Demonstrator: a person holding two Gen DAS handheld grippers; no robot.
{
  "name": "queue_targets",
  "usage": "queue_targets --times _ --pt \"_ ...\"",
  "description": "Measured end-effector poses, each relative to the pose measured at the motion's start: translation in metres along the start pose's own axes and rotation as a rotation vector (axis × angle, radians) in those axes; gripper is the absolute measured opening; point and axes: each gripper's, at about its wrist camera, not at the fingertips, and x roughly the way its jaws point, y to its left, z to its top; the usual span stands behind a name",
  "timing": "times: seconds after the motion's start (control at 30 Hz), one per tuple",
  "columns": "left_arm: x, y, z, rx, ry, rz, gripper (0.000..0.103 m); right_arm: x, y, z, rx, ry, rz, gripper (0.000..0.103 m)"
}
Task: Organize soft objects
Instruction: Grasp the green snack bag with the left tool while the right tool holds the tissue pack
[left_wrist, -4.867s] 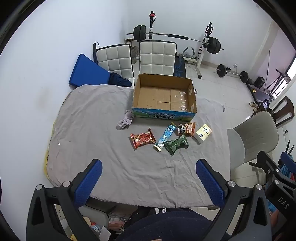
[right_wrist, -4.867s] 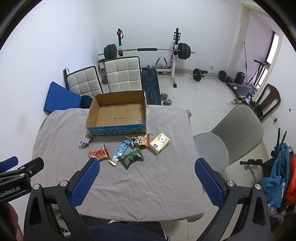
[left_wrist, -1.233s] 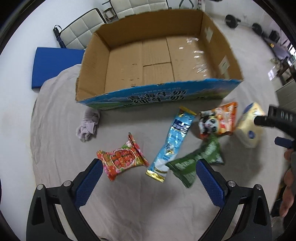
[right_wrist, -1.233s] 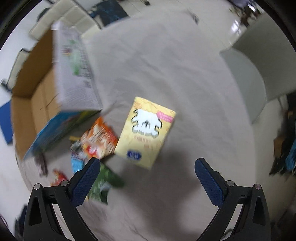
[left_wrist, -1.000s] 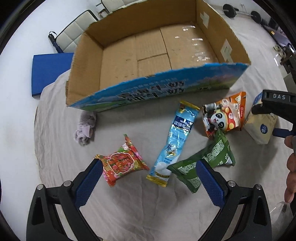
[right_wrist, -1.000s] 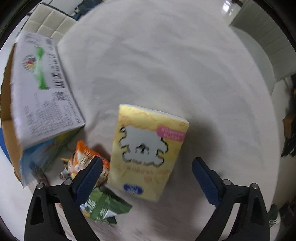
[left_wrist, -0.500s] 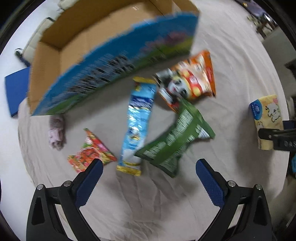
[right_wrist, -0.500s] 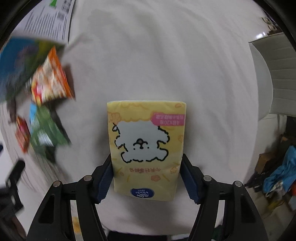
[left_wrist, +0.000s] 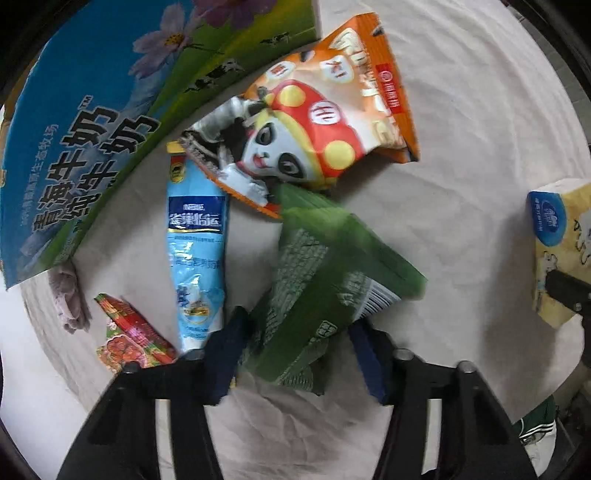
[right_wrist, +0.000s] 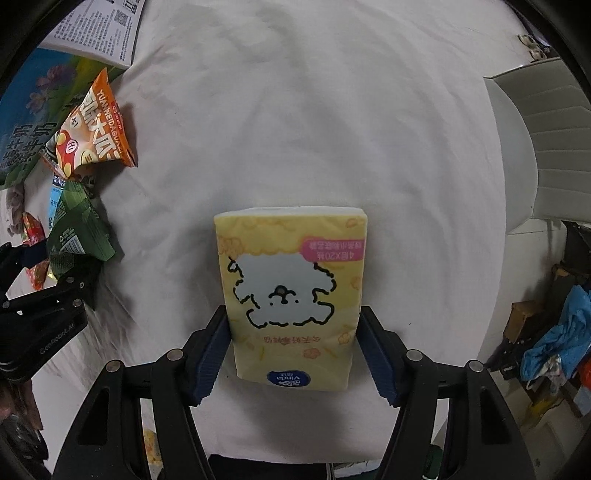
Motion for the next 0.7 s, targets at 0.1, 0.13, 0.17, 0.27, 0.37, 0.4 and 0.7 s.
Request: queue_targets --times 0.1,0.13,0.17,0.27,0.37,0.4,0.7 --pt "0.003 -0.003 -0.002 -0.013 -0.018 0.003 0.043 0.004 -0.004 -0.005 -0.001 -0.006 -0.015 0.07" --pt "0.003 -0.003 -0.002 -0.018 -0.024 0.003 0.041 0.005 -0.003 -0.012 -0.002 -0.009 -0.022 0.069" --pt "0.003 -0.003 -0.003 -0.029 -0.033 -0.004 0.04 0.003 -0.002 -0.02 -0.003 -0.012 -0.027 0.069" --pt "0.002 -0.003 -0.01 -0.055 -0.05 -0.015 0.037 0.003 -0.004 -0.023 0.006 -0.025 -0.029 0.068" --pt "-0.003 0.0 -0.017 -0.093 -0.069 -0.033 0.035 0.009 0.01 -0.029 0.019 -0.024 -0.003 0.066" --pt "-0.004 0.006 -0.03 -0.105 -0.075 -0.042 0.034 0.007 0.01 -0.031 0.022 -0.027 0.008 0.066" --pt "-0.062 0.028 -0.089 -0.251 -0.207 -0.13 0.034 -0.066 0.03 -0.063 -0.062 -0.137 0.076 0.065"
